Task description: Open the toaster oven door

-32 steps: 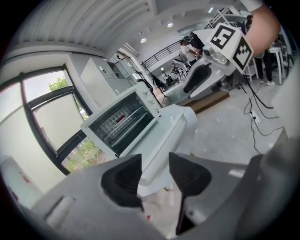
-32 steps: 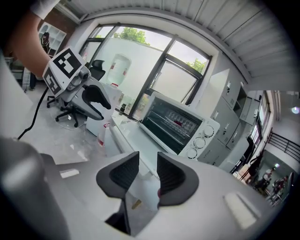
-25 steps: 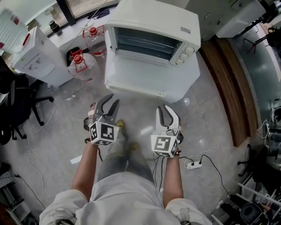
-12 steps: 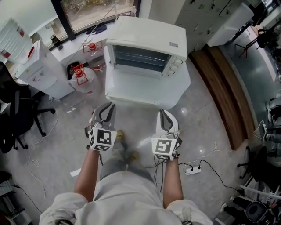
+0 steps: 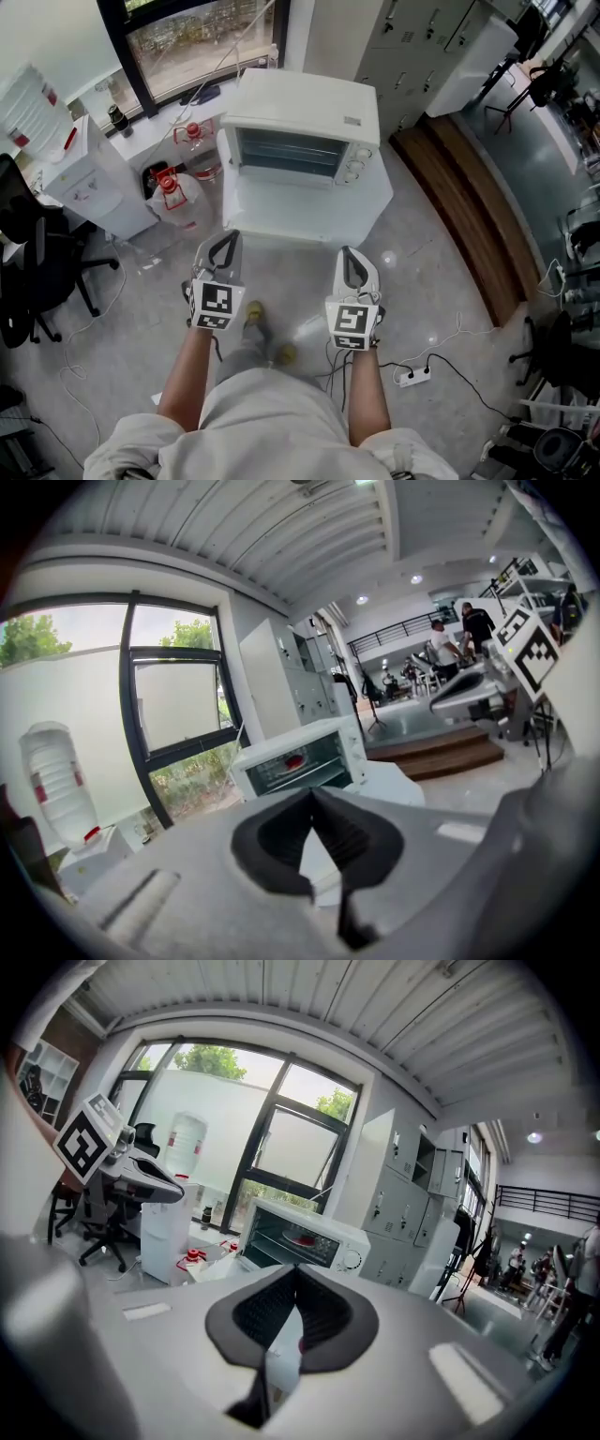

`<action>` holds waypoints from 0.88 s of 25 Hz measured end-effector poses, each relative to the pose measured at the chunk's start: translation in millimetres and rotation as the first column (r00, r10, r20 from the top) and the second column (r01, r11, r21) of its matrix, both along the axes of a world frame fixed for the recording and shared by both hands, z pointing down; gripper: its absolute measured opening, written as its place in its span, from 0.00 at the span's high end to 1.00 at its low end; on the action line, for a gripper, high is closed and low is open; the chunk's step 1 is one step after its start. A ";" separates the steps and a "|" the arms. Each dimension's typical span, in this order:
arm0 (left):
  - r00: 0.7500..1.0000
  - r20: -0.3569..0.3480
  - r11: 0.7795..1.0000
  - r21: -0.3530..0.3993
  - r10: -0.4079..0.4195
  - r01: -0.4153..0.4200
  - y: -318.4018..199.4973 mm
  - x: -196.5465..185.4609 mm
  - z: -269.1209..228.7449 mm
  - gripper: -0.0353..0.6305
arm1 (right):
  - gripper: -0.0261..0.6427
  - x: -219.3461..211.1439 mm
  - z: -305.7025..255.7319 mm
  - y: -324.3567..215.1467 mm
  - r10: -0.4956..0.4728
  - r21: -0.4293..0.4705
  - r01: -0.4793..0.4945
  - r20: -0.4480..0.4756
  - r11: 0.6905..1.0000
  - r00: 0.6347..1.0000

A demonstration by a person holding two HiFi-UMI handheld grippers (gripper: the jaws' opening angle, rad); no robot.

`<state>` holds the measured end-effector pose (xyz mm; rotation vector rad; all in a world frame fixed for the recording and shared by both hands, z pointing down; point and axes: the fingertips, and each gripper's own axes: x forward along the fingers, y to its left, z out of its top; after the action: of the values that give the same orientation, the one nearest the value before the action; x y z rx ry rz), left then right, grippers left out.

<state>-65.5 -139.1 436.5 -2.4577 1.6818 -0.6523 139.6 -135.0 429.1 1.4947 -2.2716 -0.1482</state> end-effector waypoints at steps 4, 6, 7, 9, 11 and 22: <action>1.000 0.004 1.000 0.016 0.007 -0.007 2.5 5.9 -12.7 0.95 | 0.96 10.4 -11.6 3.3 0.021 0.003 -0.021 0.047 1.000 0.999; 1.000 0.003 1.000 0.025 0.009 -0.009 5.0 9.4 -19.9 0.95 | 0.96 15.8 -17.8 6.3 0.020 0.005 -0.020 0.088 1.000 0.996; 1.000 0.001 1.000 0.030 0.009 -0.009 6.4 10.2 -23.7 0.95 | 0.96 18.4 -20.4 7.8 0.023 0.004 -0.023 0.110 1.000 0.994; 1.000 0.000 0.999 0.037 0.006 -0.006 8.8 9.6 -30.6 0.95 | 0.96 23.3 -25.7 9.8 0.037 0.003 -0.038 0.141 0.999 0.989; 1.000 -0.002 0.999 0.042 0.001 -0.001 10.7 7.5 -36.0 0.95 | 0.96 25.1 -32.7 10.9 0.039 0.017 -0.042 0.148 0.999 0.988; 0.998 -0.055 0.996 0.086 -0.021 0.026 15.4 2.4 -71.8 0.95 | 0.96 24.8 -58.6 14.4 0.019 0.058 -0.029 0.167 0.998 0.986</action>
<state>-63.1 -123.7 364.7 -2.4203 1.7221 -0.5092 164.4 -120.7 370.4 1.6188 -2.3976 -0.0881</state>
